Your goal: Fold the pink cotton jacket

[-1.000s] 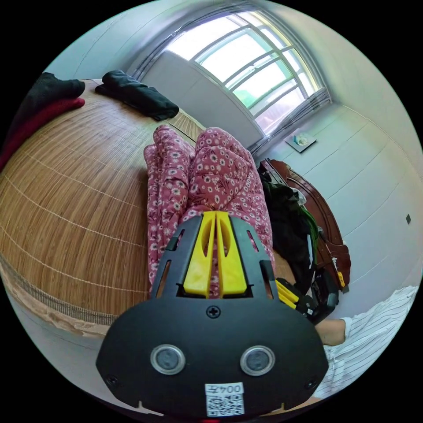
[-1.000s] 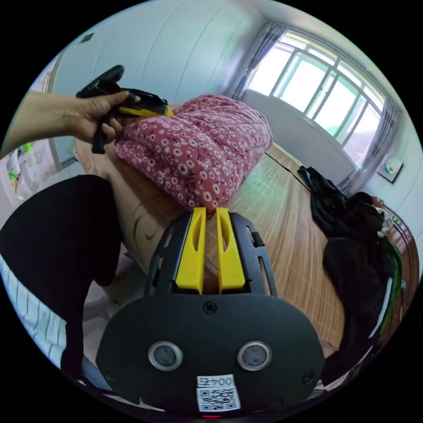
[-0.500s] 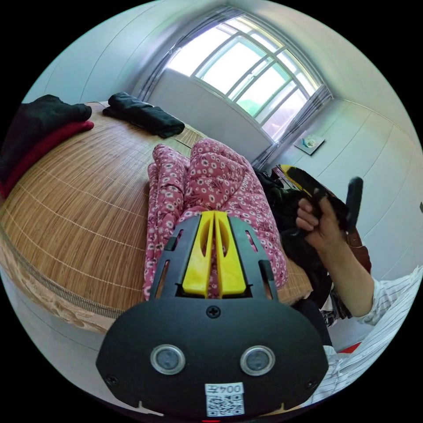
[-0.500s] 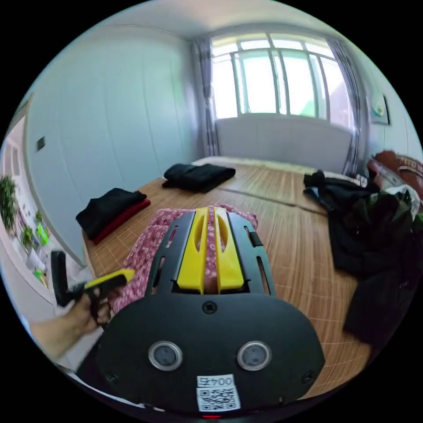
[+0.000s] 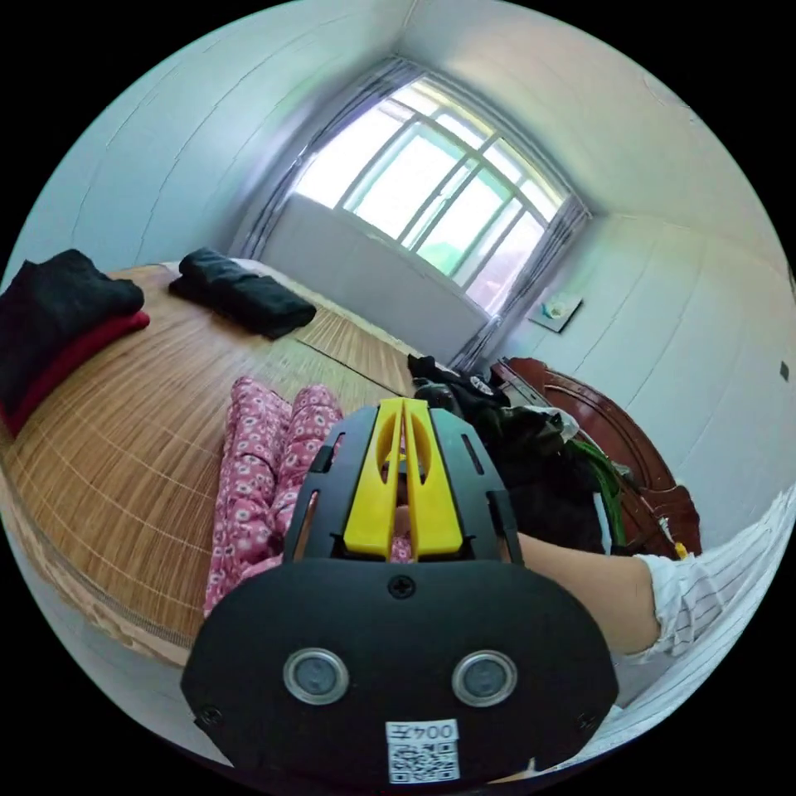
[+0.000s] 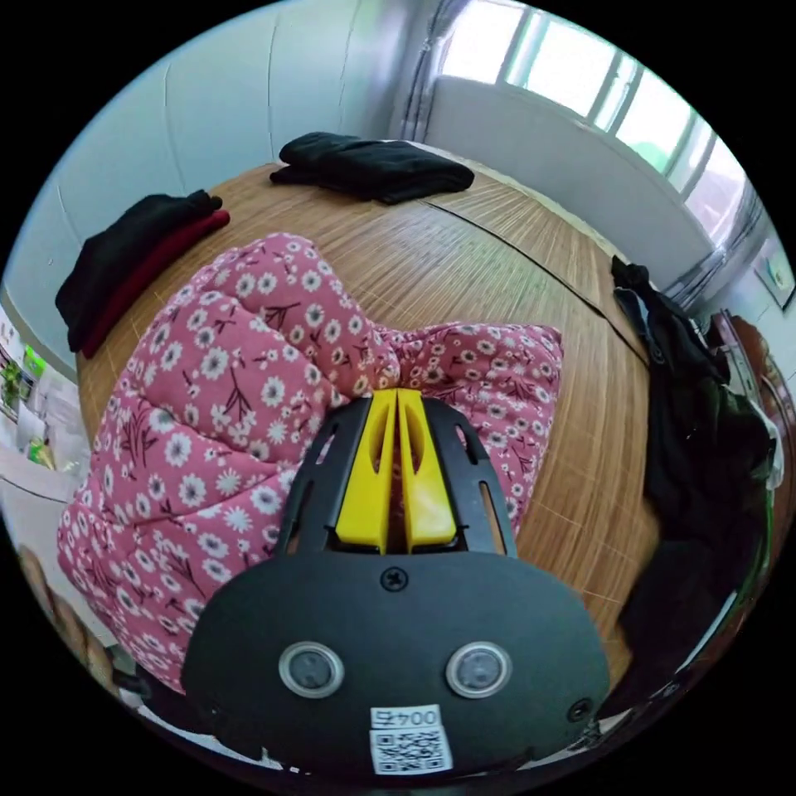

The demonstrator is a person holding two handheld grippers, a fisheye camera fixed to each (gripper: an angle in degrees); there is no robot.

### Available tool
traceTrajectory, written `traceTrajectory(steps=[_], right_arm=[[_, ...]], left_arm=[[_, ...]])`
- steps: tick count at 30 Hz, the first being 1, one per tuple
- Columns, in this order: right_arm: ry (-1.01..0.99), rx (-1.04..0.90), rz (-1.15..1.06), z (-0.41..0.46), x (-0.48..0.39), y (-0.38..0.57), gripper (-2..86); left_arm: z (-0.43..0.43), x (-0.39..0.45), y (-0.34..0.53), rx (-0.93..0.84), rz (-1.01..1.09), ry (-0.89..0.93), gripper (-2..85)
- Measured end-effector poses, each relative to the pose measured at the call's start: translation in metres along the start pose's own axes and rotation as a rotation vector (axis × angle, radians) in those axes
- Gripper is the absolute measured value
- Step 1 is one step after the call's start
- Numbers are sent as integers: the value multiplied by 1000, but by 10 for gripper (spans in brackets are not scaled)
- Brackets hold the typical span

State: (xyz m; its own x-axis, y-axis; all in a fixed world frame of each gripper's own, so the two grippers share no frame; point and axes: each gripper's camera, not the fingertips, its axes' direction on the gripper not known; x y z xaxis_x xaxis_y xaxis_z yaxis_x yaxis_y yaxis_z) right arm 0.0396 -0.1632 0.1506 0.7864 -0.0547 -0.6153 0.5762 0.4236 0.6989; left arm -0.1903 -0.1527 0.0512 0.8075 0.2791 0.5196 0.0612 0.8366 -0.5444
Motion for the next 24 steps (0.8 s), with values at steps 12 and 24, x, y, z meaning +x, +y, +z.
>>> traceTrajectory(steps=[12,24], right_arm=[[-586,295,174,-142,114,89,-7],[-486,309,118,-178,86,176,-8]], left_arm=[[66,-47,29,-217,-159,-207,5],[55,-41,18,-231,-181,-156,6]])
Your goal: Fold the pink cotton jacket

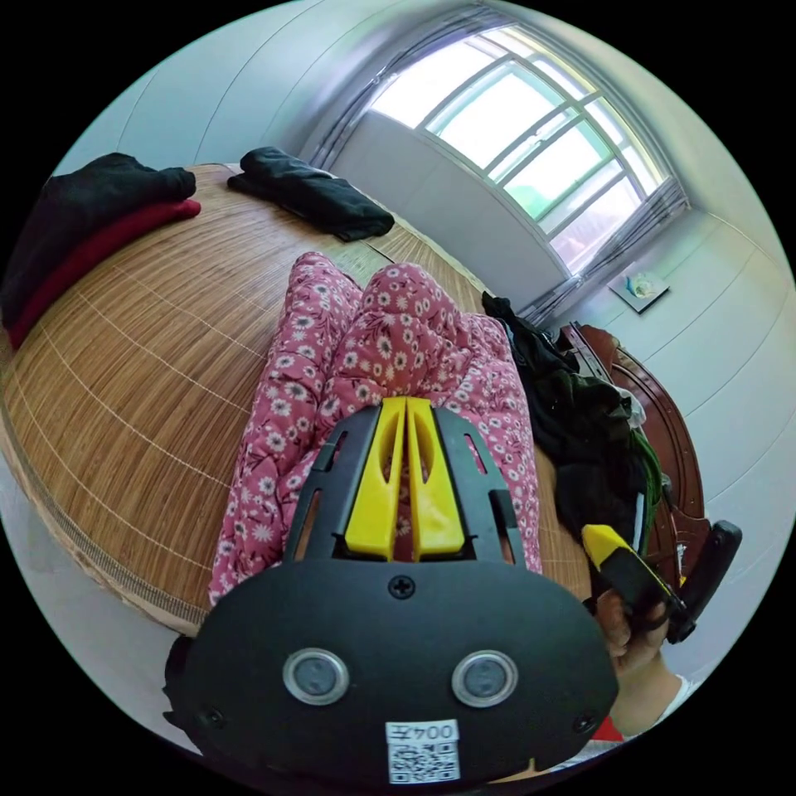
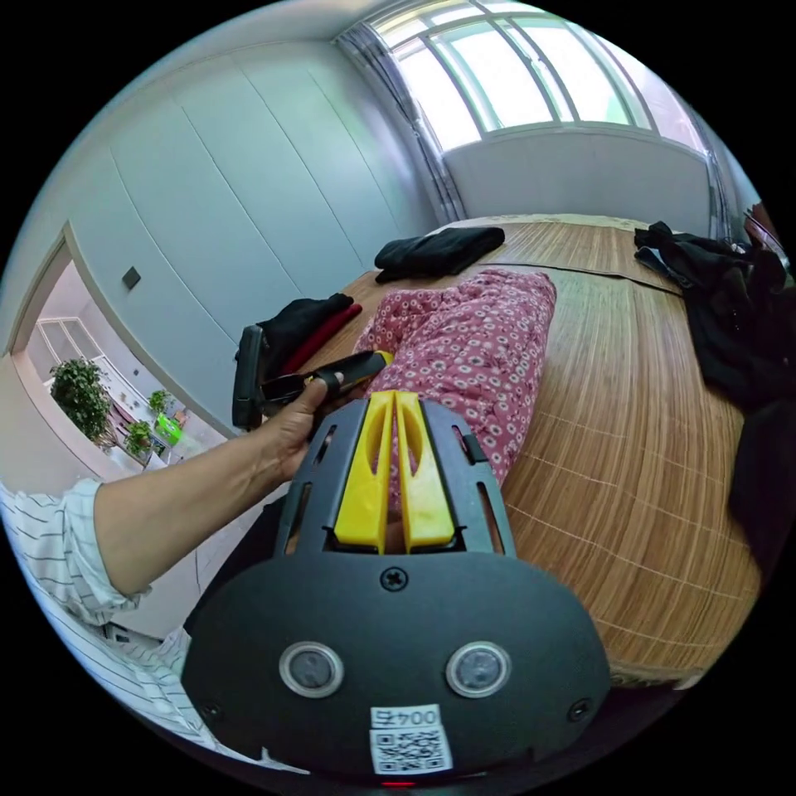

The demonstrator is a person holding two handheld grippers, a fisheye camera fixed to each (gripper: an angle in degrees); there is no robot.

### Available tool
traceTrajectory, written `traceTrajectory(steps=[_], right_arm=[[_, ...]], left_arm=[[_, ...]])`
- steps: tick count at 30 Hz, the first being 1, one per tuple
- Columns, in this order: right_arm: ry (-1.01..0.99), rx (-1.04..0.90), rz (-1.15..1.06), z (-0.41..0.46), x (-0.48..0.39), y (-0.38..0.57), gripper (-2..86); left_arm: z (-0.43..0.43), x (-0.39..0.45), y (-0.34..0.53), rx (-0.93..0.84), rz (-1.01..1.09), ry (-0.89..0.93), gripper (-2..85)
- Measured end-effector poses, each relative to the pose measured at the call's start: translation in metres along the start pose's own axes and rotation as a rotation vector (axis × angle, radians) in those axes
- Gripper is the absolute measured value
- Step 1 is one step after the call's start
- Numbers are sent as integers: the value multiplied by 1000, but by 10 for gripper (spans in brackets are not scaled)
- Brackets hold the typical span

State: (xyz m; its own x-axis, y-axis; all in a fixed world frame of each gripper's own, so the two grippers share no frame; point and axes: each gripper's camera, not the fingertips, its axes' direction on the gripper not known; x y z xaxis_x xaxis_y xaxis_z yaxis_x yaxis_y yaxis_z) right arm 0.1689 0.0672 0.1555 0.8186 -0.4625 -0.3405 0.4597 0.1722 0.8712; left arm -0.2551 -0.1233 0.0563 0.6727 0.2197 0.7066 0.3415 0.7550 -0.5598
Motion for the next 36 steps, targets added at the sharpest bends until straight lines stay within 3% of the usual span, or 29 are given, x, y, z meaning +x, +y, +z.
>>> traceTrajectory(steps=[4,7,10,12,14,19,23,29,33,36], right_arm=[[28,-259,-65,76,23,2,-8],[-97,-227,36,69,47,-2,-8],[-105,-232,-26,36,40,-29,-7],[-93,-101,-10,13,38,-39,-7],[17,-269,-14,55,47,-32,-4],[-212,-136,153,20,80,-43,31],[-224,23,317,-28,123,-44,111],[-339,-47,533,-12,191,-30,174],[-347,-62,547,-3,189,-35,174],[-118,132,391,-39,145,-52,78]], left_arm=[[-6,-3,-4,-5,0,29,6],[-11,-3,-5,6,10,46,6],[-20,-2,-8,24,18,53,6],[-24,-2,-12,29,18,57,7],[-30,-1,-17,26,19,51,8],[-45,4,-36,13,15,23,8],[-70,9,-65,-13,-14,111,11],[-120,11,-118,-54,-19,226,69],[-158,21,-142,-64,92,127,130],[-192,7,-157,-43,127,50,148]])
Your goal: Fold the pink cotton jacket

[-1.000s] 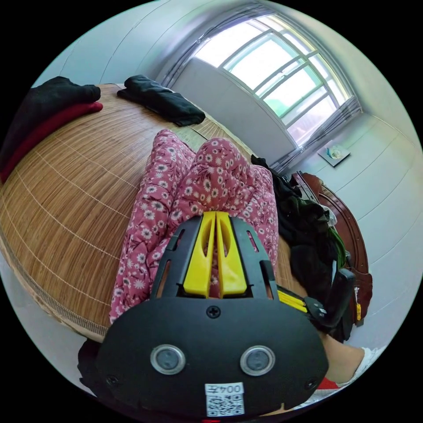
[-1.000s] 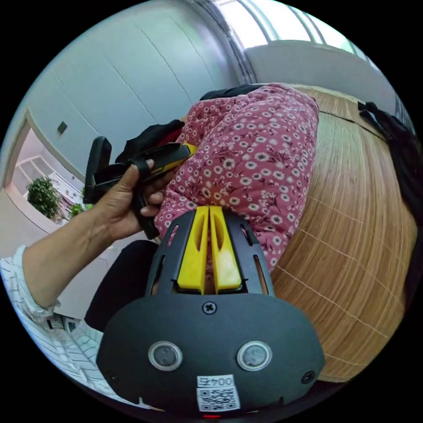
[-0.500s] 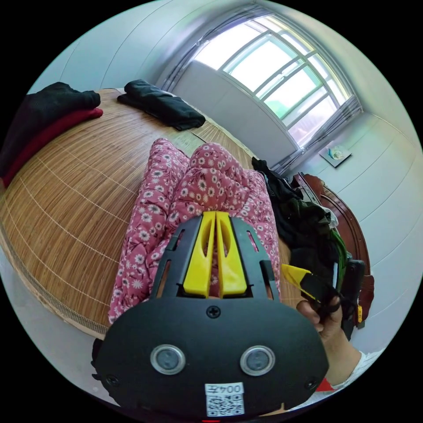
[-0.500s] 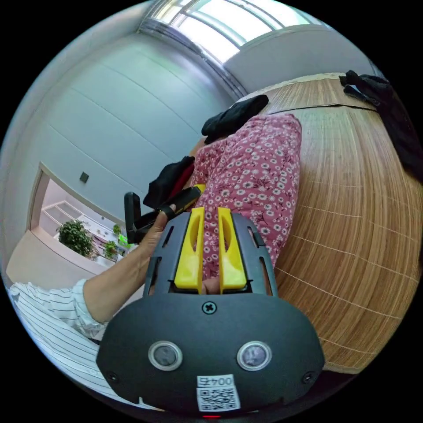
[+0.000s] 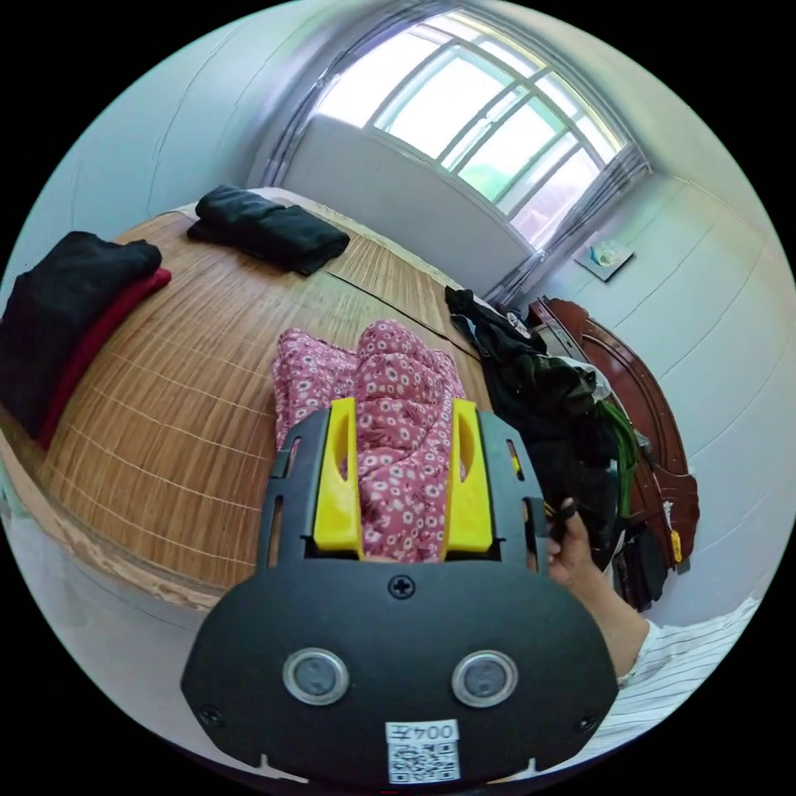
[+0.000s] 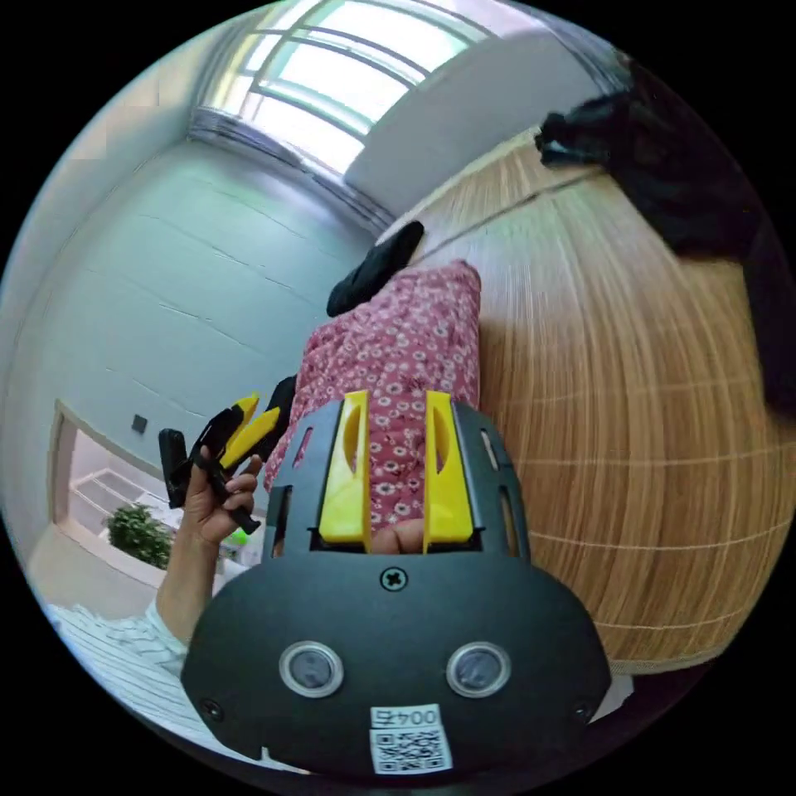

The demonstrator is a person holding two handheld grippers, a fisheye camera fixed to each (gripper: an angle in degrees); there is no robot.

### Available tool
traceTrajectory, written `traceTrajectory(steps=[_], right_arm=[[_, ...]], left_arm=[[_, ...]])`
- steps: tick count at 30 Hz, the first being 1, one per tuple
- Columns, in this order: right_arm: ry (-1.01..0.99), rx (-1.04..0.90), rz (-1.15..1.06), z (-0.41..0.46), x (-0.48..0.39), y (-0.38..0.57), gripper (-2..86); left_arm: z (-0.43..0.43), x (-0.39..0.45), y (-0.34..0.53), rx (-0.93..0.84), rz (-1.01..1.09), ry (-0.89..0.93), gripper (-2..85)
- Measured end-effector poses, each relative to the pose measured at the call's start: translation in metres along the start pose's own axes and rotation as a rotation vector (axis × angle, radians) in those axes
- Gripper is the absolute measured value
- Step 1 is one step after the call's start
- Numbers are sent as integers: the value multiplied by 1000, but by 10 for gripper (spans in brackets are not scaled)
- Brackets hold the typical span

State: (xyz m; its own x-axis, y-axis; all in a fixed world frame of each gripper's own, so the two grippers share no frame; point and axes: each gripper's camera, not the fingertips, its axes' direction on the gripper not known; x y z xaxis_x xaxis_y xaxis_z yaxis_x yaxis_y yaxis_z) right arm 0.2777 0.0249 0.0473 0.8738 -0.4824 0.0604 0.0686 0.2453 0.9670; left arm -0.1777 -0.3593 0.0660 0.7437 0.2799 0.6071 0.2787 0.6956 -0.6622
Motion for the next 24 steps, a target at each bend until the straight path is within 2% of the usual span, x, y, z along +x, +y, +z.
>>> traceTrajectory(steps=[1,2,6,8,10,13,17,24], right_arm=[[-15,46,-124,-3,-27,0,39],[-70,6,-227,6,-51,-2,9],[-58,-106,-381,60,-102,-8,-5],[8,-372,-424,129,-111,6,-7],[123,-457,-492,166,-106,30,-8],[50,-391,-415,164,-88,34,-8],[-98,-395,-325,157,-59,27,-8],[-119,-390,-322,159,-52,30,-8]], left_arm=[[-14,-15,-3,13,-19,0,151],[-24,-35,-6,9,-47,6,156],[-37,-111,-4,-85,-208,40,186],[-38,-161,4,-180,-349,106,215],[-42,-187,9,-211,-413,157,224],[-56,-213,5,-223,-449,231,237],[-65,-249,-11,-263,-531,438,247],[-108,-292,-34,-286,-530,552,254]])
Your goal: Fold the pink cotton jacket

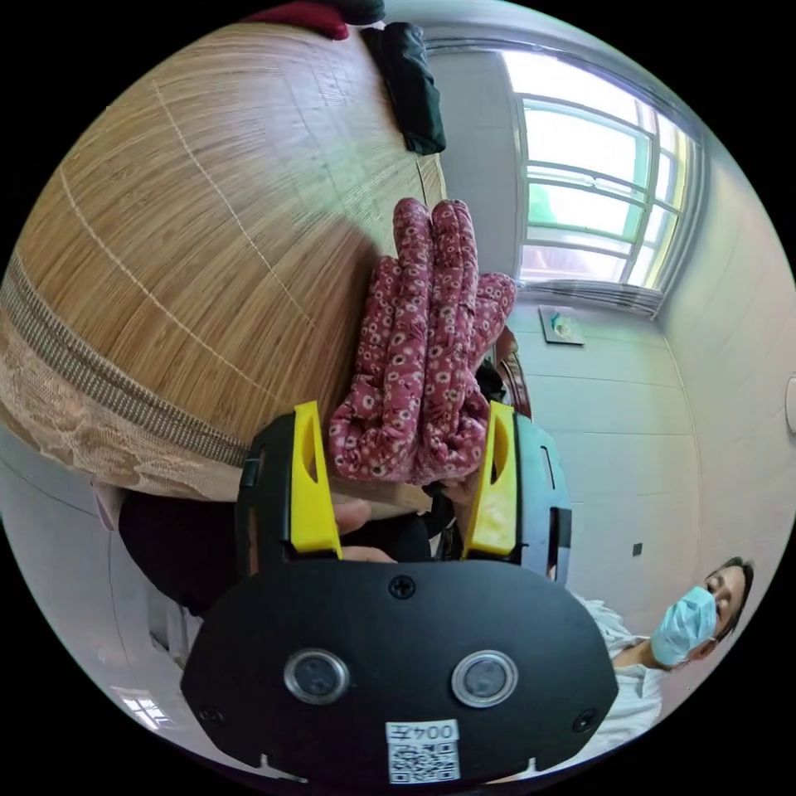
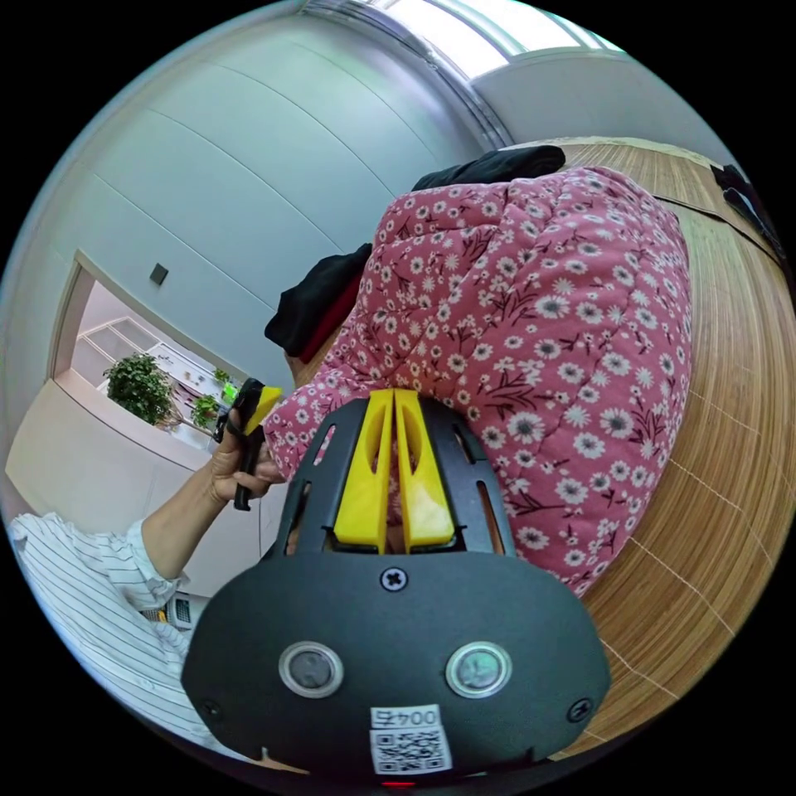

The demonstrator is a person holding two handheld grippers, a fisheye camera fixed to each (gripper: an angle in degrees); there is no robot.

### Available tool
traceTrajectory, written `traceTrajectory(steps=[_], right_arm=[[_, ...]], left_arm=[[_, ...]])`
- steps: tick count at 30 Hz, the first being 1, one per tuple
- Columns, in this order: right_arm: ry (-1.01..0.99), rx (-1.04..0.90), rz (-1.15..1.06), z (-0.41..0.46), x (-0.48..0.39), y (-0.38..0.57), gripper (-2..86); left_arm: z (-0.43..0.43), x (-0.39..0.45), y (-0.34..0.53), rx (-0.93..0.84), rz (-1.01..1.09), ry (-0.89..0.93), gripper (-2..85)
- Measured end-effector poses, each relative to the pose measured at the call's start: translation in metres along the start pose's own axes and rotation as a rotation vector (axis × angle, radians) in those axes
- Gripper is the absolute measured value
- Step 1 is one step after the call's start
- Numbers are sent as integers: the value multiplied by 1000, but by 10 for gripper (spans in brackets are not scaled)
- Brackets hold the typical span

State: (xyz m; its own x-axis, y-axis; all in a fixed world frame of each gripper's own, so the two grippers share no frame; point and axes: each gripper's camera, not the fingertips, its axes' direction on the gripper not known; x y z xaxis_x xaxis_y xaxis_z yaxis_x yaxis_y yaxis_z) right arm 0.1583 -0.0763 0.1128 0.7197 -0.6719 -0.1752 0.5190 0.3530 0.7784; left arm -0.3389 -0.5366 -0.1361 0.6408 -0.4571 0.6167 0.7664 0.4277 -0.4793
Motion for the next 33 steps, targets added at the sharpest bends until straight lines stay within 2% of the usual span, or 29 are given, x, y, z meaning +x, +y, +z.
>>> traceTrajectory(steps=[8,10,17,24,33], right_arm=[[-76,7,11,-3,14,5,-8],[-98,7,14,-5,18,6,-8],[-139,10,16,-7,26,12,-8],[-148,12,21,-2,28,14,-8],[-133,23,17,5,24,19,-8]], left_arm=[[-74,-40,4,-8,42,384,251],[-87,-45,3,7,48,414,245],[-125,-29,-16,-38,124,371,239],[-142,-17,-42,-111,105,346,236],[-156,45,-71,-124,94,113,279]])
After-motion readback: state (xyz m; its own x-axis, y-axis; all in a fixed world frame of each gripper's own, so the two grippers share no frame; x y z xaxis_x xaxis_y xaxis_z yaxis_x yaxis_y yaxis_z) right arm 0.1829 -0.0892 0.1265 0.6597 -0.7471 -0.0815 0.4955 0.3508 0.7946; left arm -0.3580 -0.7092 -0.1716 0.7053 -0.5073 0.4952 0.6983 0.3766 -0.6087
